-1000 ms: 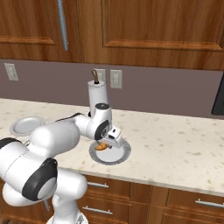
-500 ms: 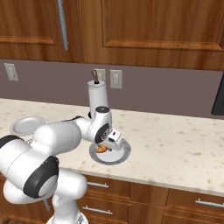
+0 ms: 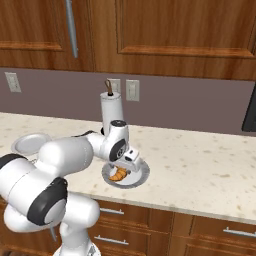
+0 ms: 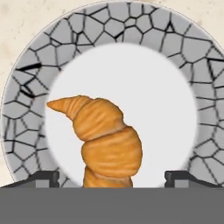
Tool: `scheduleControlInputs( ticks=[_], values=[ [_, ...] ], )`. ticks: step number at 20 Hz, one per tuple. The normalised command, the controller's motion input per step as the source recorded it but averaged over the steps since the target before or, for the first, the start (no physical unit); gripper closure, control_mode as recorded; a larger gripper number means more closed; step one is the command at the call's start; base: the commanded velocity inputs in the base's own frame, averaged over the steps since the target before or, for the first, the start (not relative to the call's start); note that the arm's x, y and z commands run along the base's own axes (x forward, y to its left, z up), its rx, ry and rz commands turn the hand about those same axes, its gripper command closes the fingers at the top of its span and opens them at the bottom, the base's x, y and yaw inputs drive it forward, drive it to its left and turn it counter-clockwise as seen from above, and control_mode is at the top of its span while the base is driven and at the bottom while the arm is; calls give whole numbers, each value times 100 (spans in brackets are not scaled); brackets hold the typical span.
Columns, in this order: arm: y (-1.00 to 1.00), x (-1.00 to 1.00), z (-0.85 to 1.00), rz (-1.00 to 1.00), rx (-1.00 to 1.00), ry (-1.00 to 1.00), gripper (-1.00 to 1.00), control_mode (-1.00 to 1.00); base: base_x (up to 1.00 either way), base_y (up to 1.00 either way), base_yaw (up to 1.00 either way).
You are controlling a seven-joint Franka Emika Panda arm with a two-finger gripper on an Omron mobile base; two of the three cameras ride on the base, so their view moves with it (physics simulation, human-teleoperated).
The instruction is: Place the pastries on the plates.
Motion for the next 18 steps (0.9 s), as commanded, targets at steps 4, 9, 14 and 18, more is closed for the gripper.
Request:
scheduleControlInputs(
  ticks=[4,9,14,18],
  values=[
    [5,-18,29,-4,0,-11,-100,-100,0,0,0],
    [46,-14,14,-5,0,-9,-100,-100,0,0,0],
    [94,-4,6,-3,0,-3,-100,-100,0,0,0],
    [100,0,13,-1,0,2,-100,-100,0,0,0]
  ],
)
